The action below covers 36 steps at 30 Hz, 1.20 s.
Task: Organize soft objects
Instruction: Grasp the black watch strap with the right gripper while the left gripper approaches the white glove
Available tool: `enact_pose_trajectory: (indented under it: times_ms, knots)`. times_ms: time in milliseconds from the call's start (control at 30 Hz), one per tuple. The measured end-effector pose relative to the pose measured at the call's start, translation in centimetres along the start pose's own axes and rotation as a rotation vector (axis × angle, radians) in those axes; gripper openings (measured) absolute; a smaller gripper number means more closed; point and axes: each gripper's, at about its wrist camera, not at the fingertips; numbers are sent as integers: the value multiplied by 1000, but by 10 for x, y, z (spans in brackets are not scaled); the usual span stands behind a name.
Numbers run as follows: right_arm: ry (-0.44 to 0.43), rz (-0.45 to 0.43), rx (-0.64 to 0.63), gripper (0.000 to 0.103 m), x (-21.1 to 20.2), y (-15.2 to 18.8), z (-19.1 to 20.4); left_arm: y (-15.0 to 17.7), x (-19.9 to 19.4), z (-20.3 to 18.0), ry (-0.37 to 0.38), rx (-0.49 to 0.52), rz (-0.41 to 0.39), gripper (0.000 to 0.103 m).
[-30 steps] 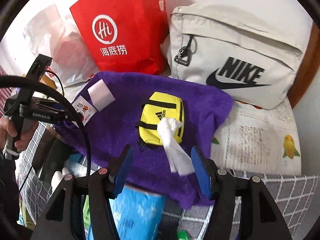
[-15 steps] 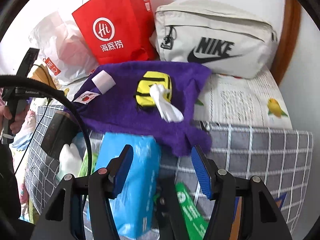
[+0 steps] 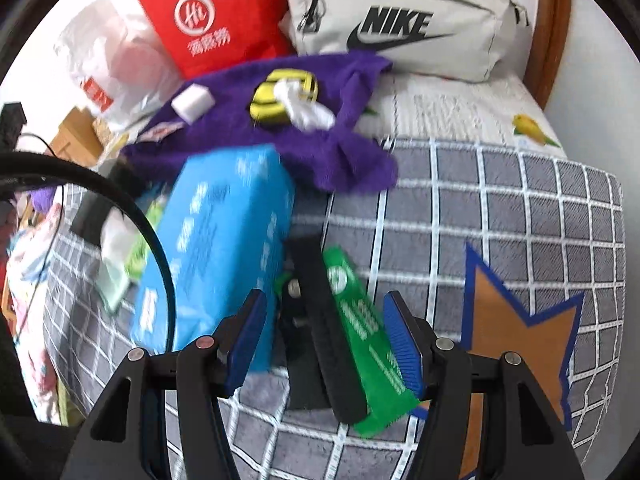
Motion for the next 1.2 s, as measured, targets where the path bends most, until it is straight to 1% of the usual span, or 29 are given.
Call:
enact_pose_trajectory:
  times_ms: [67, 133, 200, 267, 333, 400, 467, 500, 533, 600, 733, 833, 933, 1033, 1200]
  knots:
    - [8, 15, -20, 60, 3, 9, 0, 10, -4, -2, 8, 4, 3, 69]
    - [-3, 34, -38, 60, 4, 19, -1, 20, -6, -5, 19, 10, 13, 69]
    - [2, 42, -67, 59, 5, 28, 0, 30, -10, -8, 14, 14, 15, 69]
    - [6, 38, -95, 58, 7, 34, 1, 38, -11, -10, 11, 16, 19, 69]
    - [37, 38, -116, 53, 13, 37, 1, 46, -13, -13, 15, 18, 24, 69]
    - [46, 24, -127, 53, 21, 36, 0, 54, -15, -17, 26, 21, 27, 69]
    - [59, -16, -155, 46, 26, 33, 4, 61, -16, -20, 35, 26, 32, 69]
    - [65, -19, -166, 35, 28, 30, 6, 64, -17, -20, 37, 22, 32, 69]
    - [60, -17, -169, 27, 29, 29, 7, 66, -18, -20, 37, 17, 33, 69]
    - [24, -7, -146, 23, 27, 26, 6, 70, -19, -19, 40, 8, 36, 69]
    - [-67, 10, -79, 22, 16, 30, 3, 77, -20, -15, 41, -3, 37, 69]
    - [-85, 26, -54, 22, 14, 38, 3, 82, -18, -12, 41, -14, 43, 69]
    - [-105, 19, -19, 22, 13, 45, -1, 86, -13, -10, 45, -20, 57, 69]
    - [-111, 14, 22, 22, 16, 45, -8, 89, -9, -11, 50, -17, 67, 69]
    - [-71, 2, 25, 24, 24, 32, -4, 91, -2, -15, 59, -3, 85, 69]
Point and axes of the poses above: each gripper's, at about its wrist camera, not at the fingertips, and x roughly the way its jaws point, z to its left, y to its underside, and after that the axes turned 7 degrees about -y, right-handed
